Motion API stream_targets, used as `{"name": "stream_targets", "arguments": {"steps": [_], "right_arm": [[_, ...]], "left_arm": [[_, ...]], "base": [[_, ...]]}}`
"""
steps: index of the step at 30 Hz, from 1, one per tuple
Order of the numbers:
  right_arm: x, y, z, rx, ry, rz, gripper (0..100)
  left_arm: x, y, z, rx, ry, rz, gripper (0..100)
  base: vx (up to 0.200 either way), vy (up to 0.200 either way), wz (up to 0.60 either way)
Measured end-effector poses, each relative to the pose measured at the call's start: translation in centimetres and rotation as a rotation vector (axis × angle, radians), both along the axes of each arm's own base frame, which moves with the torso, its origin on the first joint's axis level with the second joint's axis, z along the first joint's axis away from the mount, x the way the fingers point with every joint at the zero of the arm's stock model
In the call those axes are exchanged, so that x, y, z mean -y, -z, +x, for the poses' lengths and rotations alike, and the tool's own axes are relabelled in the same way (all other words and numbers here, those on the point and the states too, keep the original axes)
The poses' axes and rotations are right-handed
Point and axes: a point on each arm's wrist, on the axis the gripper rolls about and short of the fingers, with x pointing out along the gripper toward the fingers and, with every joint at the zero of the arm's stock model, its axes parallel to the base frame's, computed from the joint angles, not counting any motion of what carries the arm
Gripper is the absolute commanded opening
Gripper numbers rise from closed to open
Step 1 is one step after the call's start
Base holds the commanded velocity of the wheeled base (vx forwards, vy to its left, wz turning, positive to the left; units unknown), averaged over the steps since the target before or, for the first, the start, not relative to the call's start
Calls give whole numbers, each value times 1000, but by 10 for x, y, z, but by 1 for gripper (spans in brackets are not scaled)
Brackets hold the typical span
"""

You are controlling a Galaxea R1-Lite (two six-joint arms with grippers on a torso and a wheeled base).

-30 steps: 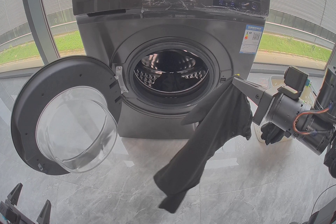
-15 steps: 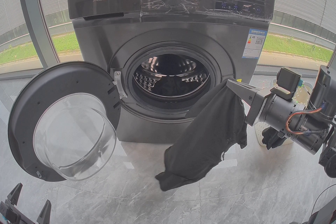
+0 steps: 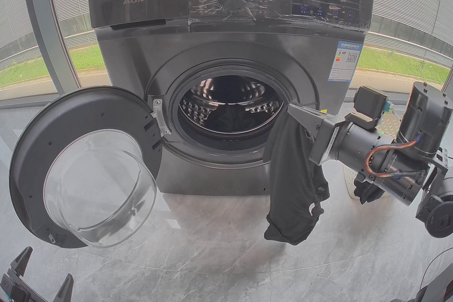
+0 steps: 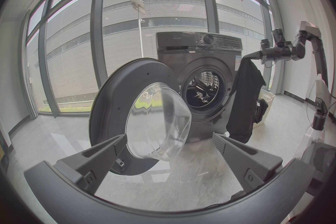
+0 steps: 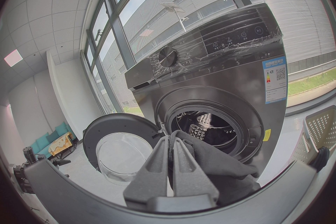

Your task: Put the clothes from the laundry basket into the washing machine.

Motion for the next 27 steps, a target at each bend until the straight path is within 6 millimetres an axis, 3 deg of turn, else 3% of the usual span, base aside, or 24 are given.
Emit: {"name": "stream_targets", "arguments": {"steps": [12,15,21,27], "right_arm": [[-22,14,18,-18,34,-10,0],[-26,18,21,-22,32,-15,0],[-34,18,27,-15,12,-9,0],[-44,14,34,2,-19,6,0]], "left_arm": [[0,-4,0,29,4,-32,100],[1,-20,-3,84,16,-56,100],[4,-79,-6,155,157,-71,100],[7,-107,29,34,306,-70,100]], "base": [[0,0,0],[0,0,0],[0,0,0],[0,0,0]]}}
